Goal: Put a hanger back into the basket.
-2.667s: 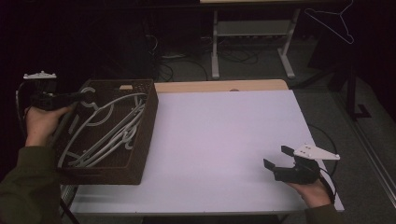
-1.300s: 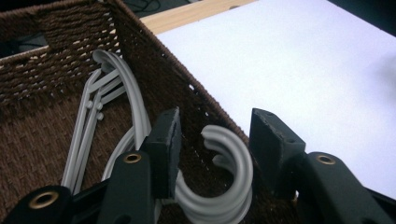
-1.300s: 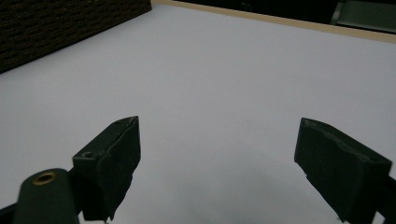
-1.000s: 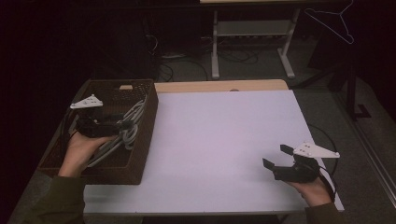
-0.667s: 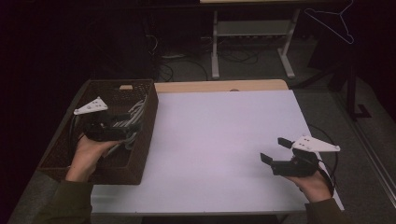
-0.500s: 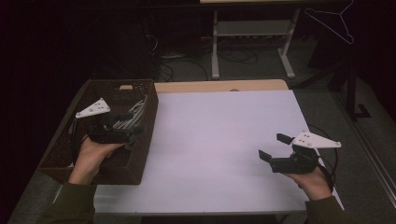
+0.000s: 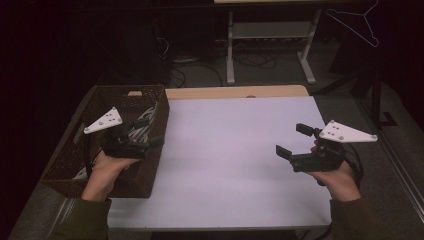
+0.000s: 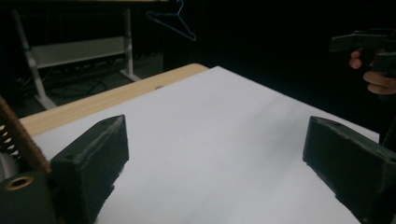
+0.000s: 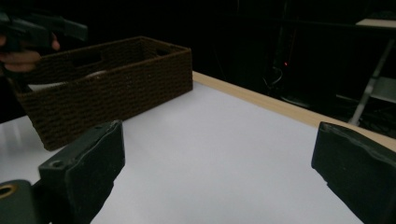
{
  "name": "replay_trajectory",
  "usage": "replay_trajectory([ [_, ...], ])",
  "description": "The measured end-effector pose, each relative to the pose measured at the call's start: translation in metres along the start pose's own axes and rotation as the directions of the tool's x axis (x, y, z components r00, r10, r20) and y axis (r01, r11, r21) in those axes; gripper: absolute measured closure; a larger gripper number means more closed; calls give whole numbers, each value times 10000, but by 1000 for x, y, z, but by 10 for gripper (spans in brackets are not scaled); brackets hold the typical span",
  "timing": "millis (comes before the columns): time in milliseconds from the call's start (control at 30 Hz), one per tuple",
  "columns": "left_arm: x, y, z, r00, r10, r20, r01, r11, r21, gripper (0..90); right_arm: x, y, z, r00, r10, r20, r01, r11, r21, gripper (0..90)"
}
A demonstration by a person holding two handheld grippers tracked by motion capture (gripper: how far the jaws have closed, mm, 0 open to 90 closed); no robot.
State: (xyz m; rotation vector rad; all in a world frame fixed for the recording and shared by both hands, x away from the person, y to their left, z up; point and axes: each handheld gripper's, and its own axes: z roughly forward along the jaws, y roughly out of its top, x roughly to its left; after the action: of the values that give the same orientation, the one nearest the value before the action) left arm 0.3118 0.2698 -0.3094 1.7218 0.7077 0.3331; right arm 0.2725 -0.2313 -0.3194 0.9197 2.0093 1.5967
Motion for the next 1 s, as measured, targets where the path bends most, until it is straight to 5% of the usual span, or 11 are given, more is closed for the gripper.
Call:
replay_trajectory([
  [333, -4, -9, 5, 9989, 204, 414, -176, 9975, -682, 45, 1, 11, 10, 9991, -142, -391, 117, 9979, -638, 11],
  [1000, -5, -18, 14, 9978, 425, 509, -388, 9967, -713, 5, 1, 12, 14, 9985, -195, -511, 155, 9968, -785, 9],
])
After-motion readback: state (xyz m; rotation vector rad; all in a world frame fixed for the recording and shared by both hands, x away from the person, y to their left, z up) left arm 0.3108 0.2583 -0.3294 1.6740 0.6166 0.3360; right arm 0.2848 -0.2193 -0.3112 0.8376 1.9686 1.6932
